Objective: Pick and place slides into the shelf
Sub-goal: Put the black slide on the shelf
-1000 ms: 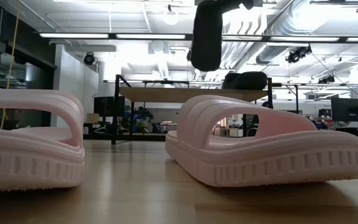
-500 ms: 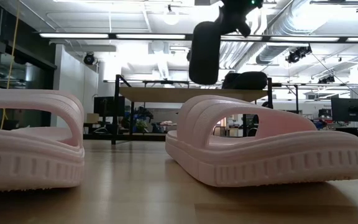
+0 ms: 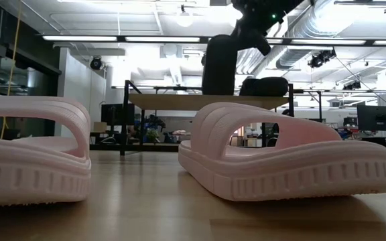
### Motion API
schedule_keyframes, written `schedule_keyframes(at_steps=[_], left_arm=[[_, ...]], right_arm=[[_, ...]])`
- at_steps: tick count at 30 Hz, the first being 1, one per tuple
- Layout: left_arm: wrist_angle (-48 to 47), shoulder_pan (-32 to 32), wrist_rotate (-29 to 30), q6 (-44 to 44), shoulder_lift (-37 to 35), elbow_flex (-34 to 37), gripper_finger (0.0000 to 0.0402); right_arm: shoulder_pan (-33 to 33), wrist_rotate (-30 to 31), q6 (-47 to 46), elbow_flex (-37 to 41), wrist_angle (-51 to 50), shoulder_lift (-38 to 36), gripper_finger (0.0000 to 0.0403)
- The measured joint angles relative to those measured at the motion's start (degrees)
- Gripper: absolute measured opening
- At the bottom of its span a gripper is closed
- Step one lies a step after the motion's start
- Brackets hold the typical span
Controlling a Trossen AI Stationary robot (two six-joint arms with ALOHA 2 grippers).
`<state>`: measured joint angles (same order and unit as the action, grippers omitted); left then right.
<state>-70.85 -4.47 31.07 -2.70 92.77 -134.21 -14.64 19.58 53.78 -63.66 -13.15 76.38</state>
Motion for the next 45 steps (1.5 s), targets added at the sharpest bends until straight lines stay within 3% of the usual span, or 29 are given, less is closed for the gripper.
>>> schedule_keyframes(at_steps=[19,45], left_arm=[[-0.01,0.0,-0.01,0.0,0.0,0.0,0.02],[0.01,0.0,-0.01,0.16,0.0,0.0,0.02]], right_arm=[[1.6,1.2,-2.6,4.61,2.16,0.0,0.0037],[5.38,-0.8,-11.31,4.55,-7.37,0.0,0.0049]])
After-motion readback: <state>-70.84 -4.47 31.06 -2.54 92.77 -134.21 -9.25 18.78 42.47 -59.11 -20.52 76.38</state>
